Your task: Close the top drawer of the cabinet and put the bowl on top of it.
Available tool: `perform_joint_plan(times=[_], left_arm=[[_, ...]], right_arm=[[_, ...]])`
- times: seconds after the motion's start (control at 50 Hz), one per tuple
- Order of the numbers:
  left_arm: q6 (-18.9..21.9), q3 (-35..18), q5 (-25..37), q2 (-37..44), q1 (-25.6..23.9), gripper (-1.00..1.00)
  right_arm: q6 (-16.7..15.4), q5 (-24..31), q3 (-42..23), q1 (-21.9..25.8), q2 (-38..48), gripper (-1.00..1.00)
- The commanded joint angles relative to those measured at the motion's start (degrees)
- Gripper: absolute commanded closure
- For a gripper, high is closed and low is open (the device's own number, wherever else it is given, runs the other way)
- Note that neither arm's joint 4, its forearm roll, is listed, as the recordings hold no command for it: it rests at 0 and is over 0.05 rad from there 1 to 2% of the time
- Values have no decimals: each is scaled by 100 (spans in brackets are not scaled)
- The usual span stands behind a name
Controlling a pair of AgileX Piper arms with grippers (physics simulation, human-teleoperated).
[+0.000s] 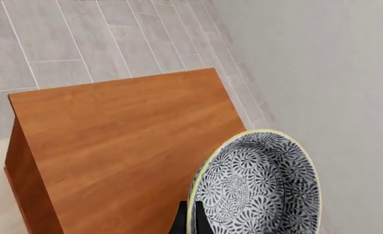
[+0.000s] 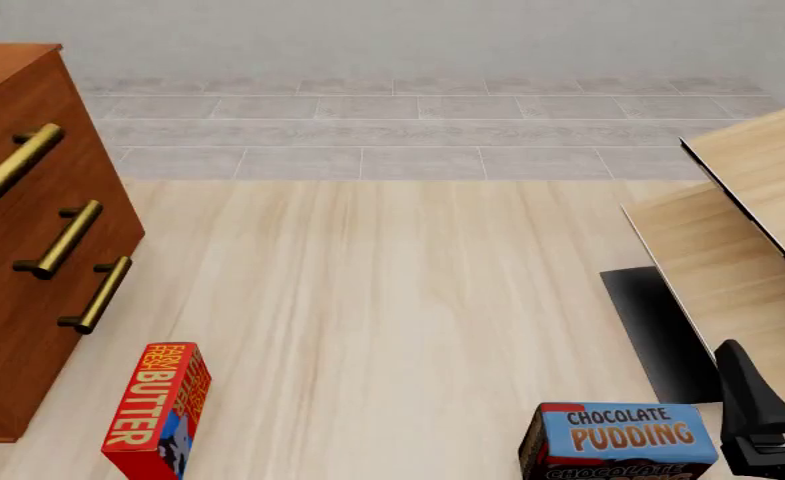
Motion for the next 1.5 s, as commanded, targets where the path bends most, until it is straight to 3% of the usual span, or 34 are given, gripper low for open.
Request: perform_joint_plan(times=[0.02,0.62,0.64,1.02,1.36,1.5], left_arm=[[78,-76,-160,156,57,100],[424,-81,-217,452,80,100],[453,-58,-205,429,70,-100],[527,-278,-7,315,96,-100],[387,-1039,782,-87,-53,-100],[419,-1082,968,-292,-52,-100]], right_arm=[[-2,9,-4,2,-7,-100],[-2,9,-4,3,-7,-100],[-4,9,-4,2,-7,-100],[-3,9,-4,3,-8,-100],[-1,9,-4,2,-8,-100],[-2,9,-4,2,-9,-100]])
